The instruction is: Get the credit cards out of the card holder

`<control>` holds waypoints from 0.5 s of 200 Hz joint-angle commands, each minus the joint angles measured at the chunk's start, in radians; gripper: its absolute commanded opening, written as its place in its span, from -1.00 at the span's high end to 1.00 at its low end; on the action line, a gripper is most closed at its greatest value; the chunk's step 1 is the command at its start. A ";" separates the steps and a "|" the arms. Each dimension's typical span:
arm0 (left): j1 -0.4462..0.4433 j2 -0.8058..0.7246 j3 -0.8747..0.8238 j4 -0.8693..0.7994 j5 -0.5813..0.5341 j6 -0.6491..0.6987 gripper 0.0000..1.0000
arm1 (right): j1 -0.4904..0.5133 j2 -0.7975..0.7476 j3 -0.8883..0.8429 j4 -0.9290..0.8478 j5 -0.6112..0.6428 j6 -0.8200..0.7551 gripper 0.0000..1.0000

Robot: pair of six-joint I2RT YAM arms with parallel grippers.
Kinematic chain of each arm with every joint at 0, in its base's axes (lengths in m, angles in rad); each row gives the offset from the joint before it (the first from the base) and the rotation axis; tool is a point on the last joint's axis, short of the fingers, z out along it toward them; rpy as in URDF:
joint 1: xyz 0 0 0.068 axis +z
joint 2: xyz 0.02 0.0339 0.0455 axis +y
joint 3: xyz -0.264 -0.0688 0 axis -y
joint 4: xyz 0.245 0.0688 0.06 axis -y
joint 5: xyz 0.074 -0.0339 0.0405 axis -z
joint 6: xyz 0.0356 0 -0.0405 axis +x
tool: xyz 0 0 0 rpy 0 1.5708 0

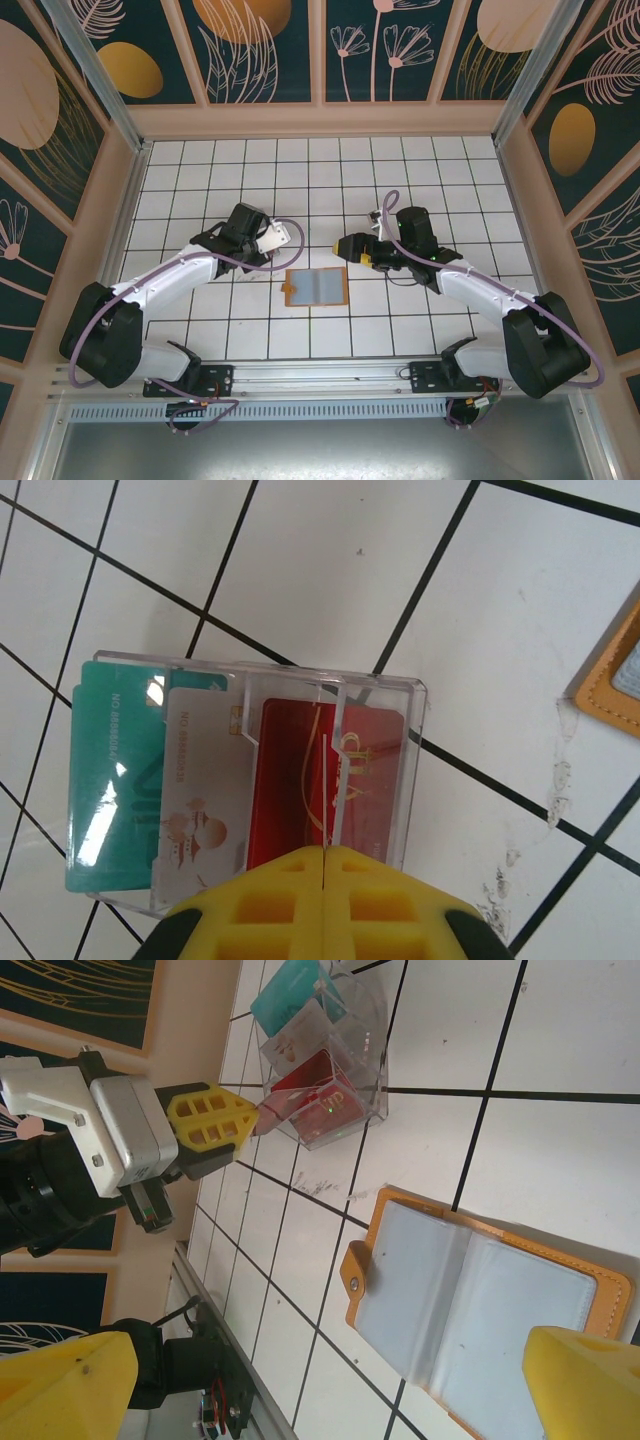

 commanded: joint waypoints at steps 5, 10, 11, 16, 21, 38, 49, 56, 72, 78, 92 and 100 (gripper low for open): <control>0.006 0.003 -0.007 0.024 -0.017 0.029 1.00 | -0.006 -0.001 -0.008 0.026 -0.005 -0.008 -0.97; 0.005 0.005 0.000 0.020 -0.016 0.029 1.00 | -0.007 -0.002 -0.010 0.026 -0.005 -0.009 -0.98; 0.006 0.005 0.002 0.020 -0.015 0.029 1.00 | -0.007 -0.002 -0.010 0.026 -0.005 -0.009 -0.98; 0.005 0.008 0.008 0.018 -0.013 0.027 1.00 | -0.006 -0.001 -0.010 0.025 -0.005 -0.009 -0.98; 0.007 0.009 0.014 0.015 -0.009 0.027 1.00 | -0.007 -0.002 -0.011 0.026 -0.005 -0.007 -0.98; 0.006 0.016 0.039 -0.005 0.014 0.020 1.00 | -0.007 -0.002 -0.013 0.028 -0.003 -0.008 -0.97; 0.005 0.022 0.042 0.005 0.013 0.020 1.00 | -0.008 -0.002 -0.014 0.031 -0.002 -0.005 -0.98; 0.005 0.026 0.045 0.001 0.010 0.026 1.00 | -0.008 -0.002 -0.016 0.032 -0.002 -0.005 -0.97; 0.005 0.039 0.068 -0.015 -0.008 0.033 1.00 | -0.008 -0.005 -0.016 0.030 -0.001 -0.005 -0.97; 0.006 0.041 0.085 -0.026 -0.009 0.033 1.00 | -0.008 -0.007 -0.017 0.031 0.001 -0.004 -0.97; 0.005 0.048 0.124 -0.054 0.001 0.029 1.00 | -0.008 -0.009 -0.021 0.029 0.004 -0.003 -0.97; 0.005 0.048 0.132 -0.055 0.003 0.029 1.00 | -0.008 -0.009 -0.022 0.030 0.006 -0.002 -0.97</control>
